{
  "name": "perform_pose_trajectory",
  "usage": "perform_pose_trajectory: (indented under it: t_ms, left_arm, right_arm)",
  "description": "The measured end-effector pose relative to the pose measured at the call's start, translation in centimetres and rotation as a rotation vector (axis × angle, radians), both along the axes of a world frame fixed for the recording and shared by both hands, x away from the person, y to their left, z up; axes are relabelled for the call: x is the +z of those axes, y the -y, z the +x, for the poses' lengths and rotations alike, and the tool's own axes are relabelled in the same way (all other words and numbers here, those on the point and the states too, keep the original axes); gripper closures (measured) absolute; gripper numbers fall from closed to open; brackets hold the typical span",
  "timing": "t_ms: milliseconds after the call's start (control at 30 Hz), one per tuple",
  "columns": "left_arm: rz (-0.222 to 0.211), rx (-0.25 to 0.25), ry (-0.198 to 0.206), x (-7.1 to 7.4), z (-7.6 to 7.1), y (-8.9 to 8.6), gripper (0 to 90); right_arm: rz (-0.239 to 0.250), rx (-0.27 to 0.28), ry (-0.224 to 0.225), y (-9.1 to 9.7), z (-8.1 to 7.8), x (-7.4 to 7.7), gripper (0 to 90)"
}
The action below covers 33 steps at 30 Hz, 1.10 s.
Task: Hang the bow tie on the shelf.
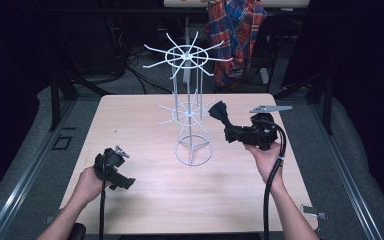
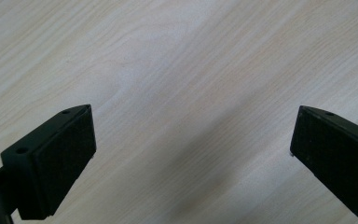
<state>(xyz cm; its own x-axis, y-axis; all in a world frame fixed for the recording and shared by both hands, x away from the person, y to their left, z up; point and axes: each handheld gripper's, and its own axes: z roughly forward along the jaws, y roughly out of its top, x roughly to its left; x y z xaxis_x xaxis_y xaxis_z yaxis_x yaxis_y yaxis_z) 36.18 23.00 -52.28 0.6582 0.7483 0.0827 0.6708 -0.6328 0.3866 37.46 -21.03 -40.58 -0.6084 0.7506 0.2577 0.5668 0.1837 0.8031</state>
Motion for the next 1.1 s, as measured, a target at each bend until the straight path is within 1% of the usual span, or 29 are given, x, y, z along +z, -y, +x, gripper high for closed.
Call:
perform_pose_trajectory:
  t_ms: [33,100,200,333,400,500,567,600,700,767,833,867,967,1000,1033,1100]
  left_arm:
    - [0.000,-0.002,-0.005,0.0,0.0,0.0,0.1]
    - [0.000,-0.001,-0.005,0.0,0.0,0.0,0.1]
    - [-0.001,0.000,-0.004,0.0,0.0,0.0,0.1]
    - [0.000,-0.002,-0.002,0.0,-0.1,0.0,0.1]
    - [0.001,-0.003,-0.003,0.0,-0.1,0.0,0.1]
    - [0.001,-0.004,-0.002,0.0,-0.1,0.0,0.1]
    - [0.001,-0.005,-0.002,0.0,-0.1,0.0,0.1]
    - [0.002,-0.005,-0.004,0.0,-0.1,0.0,0.1]
    - [0.004,-0.009,-0.006,0.0,-0.1,0.1,0.2]
    - [0.003,-0.009,-0.005,0.0,-0.1,0.1,0.1]
    - [0.003,-0.009,-0.005,0.0,-0.1,0.1,0.2]
    - [0.003,-0.009,-0.005,0.0,-0.1,0.1,0.1]
    - [0.003,-0.009,-0.006,0.0,-0.1,0.1,0.1]
    - [0.004,-0.009,-0.006,0.0,-0.1,0.1,0.2]
    - [0.004,-0.009,-0.006,0.0,-0.1,0.1,0.1]
    - [0.003,-0.009,-0.005,0.0,-0.1,0.1,0.1]
  right_arm:
    - [-0.002,0.009,-0.005,-0.3,0.1,-0.2,74.7]
    - [-0.021,0.020,-0.007,-0.8,0.1,-0.6,74.7]
    - [-0.051,0.047,-0.021,-1.3,0.4,-1.2,74.7]
    - [-0.063,0.062,-0.027,-1.8,0.6,-1.9,74.7]
    - [-0.066,0.063,-0.024,-1.9,0.6,-2.2,74.7]
    - [-0.075,0.065,-0.036,-2.0,0.8,-2.6,74.7]
    - [-0.070,0.065,-0.048,-2.1,0.9,-3.0,74.7]
    - [-0.079,0.067,-0.053,-2.1,1.0,-3.2,74.6]
    - [-0.075,0.074,-0.066,-2.1,1.3,-3.8,74.4]
    - [-0.082,0.074,-0.084,-2.2,1.4,-4.1,74.3]
    - [-0.083,0.071,-0.087,-2.3,1.6,-4.4,74.2]
    - [-0.095,0.072,-0.100,-2.3,1.7,-4.6,74.3]
    - [-0.096,0.070,-0.099,-2.3,1.8,-4.9,74.3]
    - [-0.094,0.068,-0.103,-2.4,1.8,-5.0,74.3]
    - [-0.103,0.071,-0.114,-2.4,2.0,-5.1,74.3]
    - [-0.101,0.071,-0.118,-2.4,2.1,-5.3,74.3]
